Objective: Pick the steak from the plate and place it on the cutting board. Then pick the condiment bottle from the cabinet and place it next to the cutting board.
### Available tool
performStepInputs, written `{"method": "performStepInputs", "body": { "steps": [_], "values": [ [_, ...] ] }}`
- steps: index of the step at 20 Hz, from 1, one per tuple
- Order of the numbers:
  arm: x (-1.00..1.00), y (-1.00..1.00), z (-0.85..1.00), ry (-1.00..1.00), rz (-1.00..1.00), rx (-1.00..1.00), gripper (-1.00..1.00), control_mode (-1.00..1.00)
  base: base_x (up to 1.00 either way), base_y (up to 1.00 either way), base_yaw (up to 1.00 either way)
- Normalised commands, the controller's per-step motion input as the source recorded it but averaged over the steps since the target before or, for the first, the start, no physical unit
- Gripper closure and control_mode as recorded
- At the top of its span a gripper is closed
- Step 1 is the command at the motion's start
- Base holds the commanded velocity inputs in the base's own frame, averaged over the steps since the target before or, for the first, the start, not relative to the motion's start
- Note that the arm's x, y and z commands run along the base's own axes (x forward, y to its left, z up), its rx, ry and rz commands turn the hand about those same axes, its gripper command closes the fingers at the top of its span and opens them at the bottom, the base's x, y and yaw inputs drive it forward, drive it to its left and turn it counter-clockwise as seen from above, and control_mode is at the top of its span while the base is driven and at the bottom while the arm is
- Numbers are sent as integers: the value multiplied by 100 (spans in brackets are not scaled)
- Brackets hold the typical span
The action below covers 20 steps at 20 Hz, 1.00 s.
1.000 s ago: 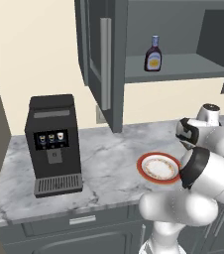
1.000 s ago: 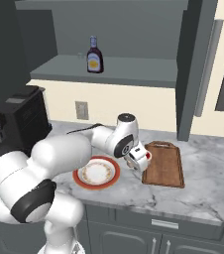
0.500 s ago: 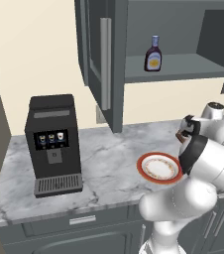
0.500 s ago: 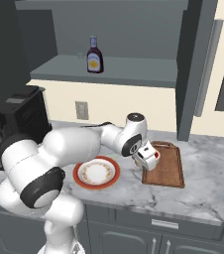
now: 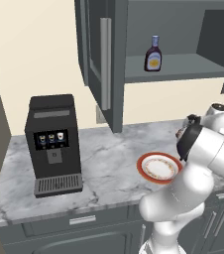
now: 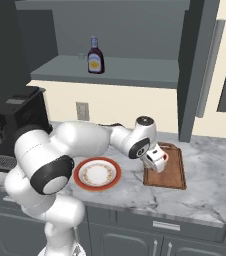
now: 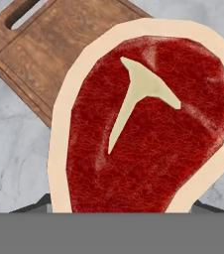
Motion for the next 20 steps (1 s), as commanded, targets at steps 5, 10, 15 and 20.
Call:
{"method": "performStepInputs", "body": {
  "steps": [5, 10, 15, 20],
  "values": [
    [12, -21, -16, -4, 0, 0, 100, -100, 0, 0, 0],
    [13, -16, -14, -4, 0, 0, 100, -100, 0, 0, 0],
    [17, -7, -19, -2, 0, 0, 100, -100, 0, 0, 0],
    [15, 0, -20, -1, 0, 0, 100, -100, 0, 0, 0]
  ]
}}
